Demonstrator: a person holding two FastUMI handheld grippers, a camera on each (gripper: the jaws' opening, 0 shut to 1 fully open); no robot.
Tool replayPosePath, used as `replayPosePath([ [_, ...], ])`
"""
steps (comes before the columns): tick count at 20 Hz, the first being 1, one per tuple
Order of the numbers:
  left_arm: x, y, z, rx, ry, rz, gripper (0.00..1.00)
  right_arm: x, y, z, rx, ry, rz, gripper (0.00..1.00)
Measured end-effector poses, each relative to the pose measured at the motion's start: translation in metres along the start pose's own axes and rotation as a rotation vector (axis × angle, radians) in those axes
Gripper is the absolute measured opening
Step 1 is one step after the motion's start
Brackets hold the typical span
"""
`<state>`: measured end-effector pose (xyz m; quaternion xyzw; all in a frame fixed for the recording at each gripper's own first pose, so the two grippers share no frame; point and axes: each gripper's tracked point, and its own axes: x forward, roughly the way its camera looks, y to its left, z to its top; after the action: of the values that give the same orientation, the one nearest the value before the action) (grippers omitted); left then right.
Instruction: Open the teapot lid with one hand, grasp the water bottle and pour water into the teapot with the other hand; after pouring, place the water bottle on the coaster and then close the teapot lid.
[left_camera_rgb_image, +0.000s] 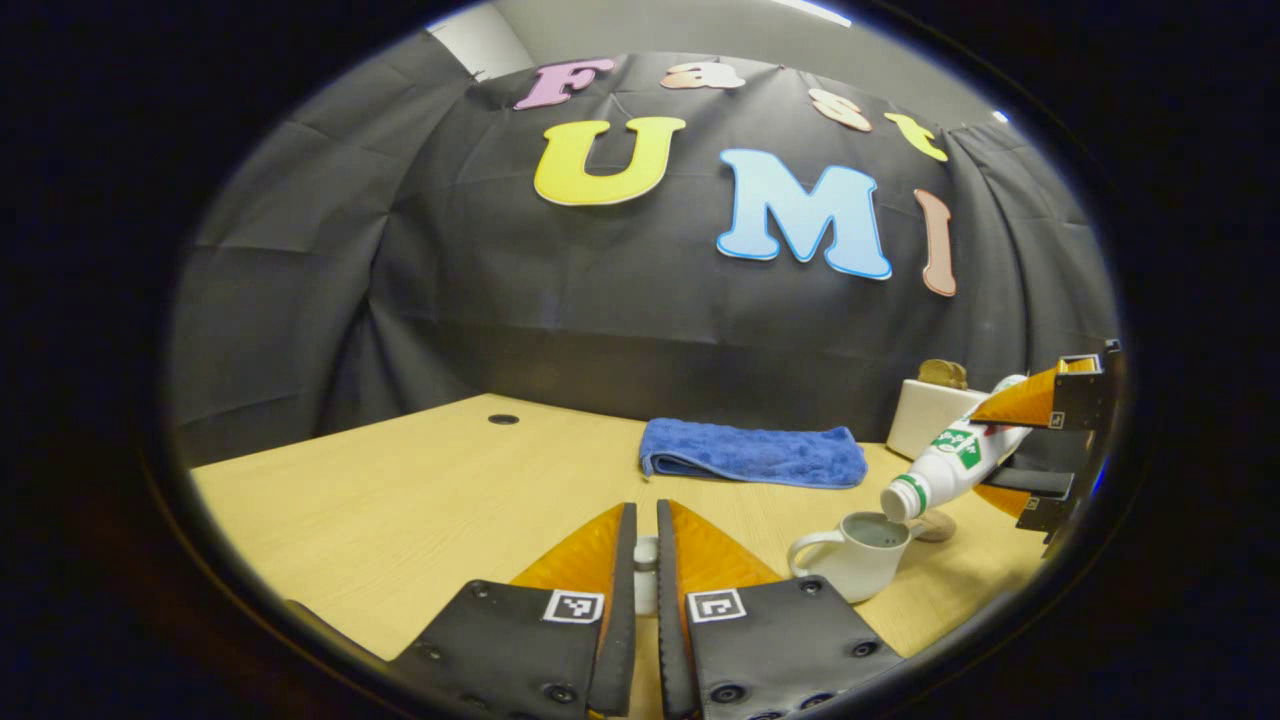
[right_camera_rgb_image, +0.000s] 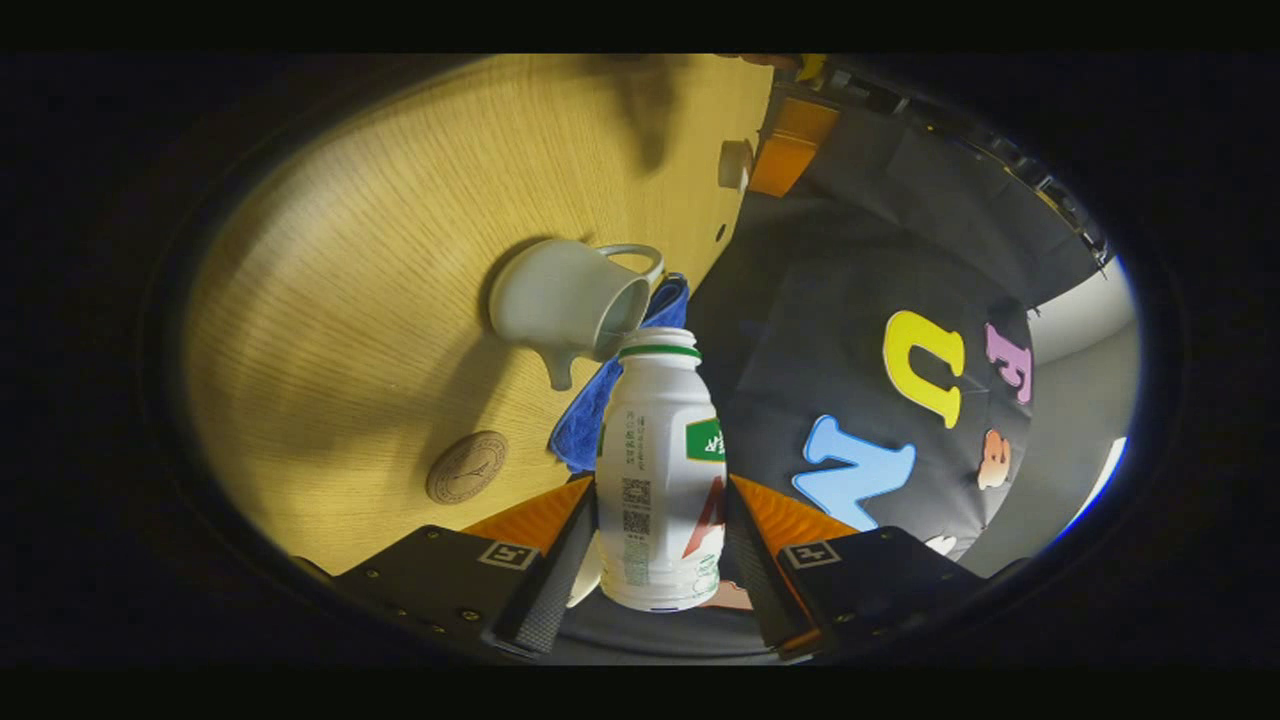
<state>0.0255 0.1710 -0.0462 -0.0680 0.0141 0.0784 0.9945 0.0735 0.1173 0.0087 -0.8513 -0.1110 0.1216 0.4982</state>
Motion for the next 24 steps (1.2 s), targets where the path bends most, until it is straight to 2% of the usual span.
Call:
replayPosePath([
  [7,0.000,0.000,-0.001,-0.004,0.000,-0.001,0.21,0.000,0.000,0.000,-0.004,-0.003,0.000,0.74],
  [10,0.005,-0.007,0.004,-0.004,0.000,0.000,0.18,-0.002,-0.002,0.000,0.029,-0.005,-0.008,0.73],
  [15,0.005,-0.005,0.004,-0.022,-0.004,0.001,0.13,-0.006,0.004,-0.002,0.179,0.001,-0.027,0.74],
  [16,0.005,-0.005,0.004,-0.024,-0.004,0.002,0.21,-0.007,0.007,-0.002,0.210,0.007,-0.030,0.74],
  [20,0.004,-0.005,0.004,-0.026,-0.005,0.000,0.21,-0.012,0.008,-0.007,0.340,0.030,-0.070,0.74],
  [24,0.004,-0.006,0.004,-0.021,-0.006,-0.003,0.21,-0.019,0.010,-0.009,0.526,0.048,-0.105,0.74],
])
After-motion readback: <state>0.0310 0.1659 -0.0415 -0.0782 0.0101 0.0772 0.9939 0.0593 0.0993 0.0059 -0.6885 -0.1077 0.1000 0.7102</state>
